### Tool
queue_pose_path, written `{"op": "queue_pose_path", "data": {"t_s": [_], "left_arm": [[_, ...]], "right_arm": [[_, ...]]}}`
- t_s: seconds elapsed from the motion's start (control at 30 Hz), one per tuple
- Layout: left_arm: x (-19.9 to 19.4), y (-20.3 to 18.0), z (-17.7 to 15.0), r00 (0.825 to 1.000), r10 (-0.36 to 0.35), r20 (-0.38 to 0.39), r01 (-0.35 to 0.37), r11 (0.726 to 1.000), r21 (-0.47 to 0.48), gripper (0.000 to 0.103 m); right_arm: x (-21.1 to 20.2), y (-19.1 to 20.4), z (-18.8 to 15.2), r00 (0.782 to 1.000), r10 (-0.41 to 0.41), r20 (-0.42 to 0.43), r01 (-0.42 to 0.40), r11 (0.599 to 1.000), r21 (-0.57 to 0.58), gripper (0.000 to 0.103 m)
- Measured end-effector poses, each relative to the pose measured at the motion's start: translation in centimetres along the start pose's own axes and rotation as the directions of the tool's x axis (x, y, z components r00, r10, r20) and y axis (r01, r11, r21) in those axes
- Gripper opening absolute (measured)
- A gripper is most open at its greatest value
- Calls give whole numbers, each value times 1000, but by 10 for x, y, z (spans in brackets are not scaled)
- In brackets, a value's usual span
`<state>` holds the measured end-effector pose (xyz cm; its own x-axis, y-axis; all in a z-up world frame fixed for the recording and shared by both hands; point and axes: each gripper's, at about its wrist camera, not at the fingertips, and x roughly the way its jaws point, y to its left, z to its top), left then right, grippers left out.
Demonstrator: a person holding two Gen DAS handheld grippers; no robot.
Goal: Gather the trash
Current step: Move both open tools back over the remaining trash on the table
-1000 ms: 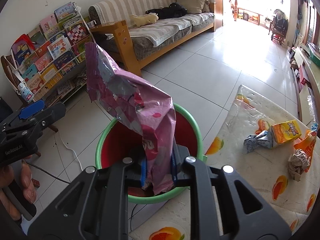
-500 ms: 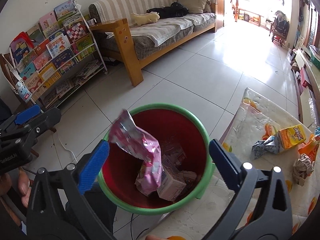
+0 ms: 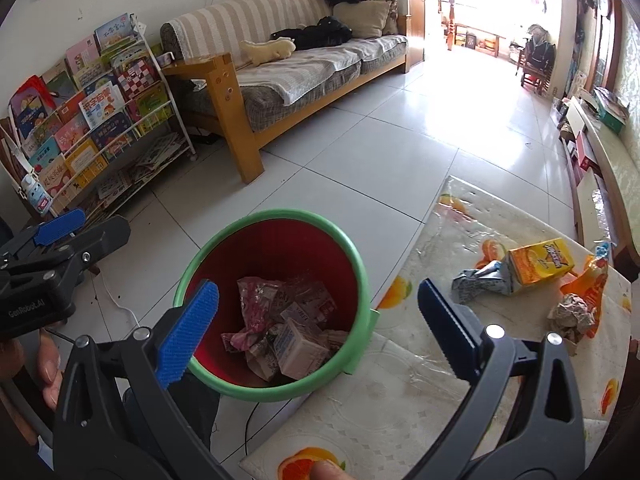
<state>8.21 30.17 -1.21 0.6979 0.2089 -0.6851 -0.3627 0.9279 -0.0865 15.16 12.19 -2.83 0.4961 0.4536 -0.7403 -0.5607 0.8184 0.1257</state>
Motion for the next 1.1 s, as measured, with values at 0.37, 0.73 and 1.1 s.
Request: {"op": "queue_pose_path", "data": {"t_s": [0.37,0.73,1.1], "left_arm": [[-10,-125,-4,983,-183,-23,185,971,153,95],[6,-225,-17,953,-281,-112,301,915,268,95],[54,-262,-17,944,-265,-197,318,889,330,95]], "right_arm": [[-75,-119,-49,986,-167,32,158,970,187,98],[-123,-204,-85,958,-284,29,262,914,309,98],[-97,-243,-84,959,-285,-13,270,895,356,98]]}}
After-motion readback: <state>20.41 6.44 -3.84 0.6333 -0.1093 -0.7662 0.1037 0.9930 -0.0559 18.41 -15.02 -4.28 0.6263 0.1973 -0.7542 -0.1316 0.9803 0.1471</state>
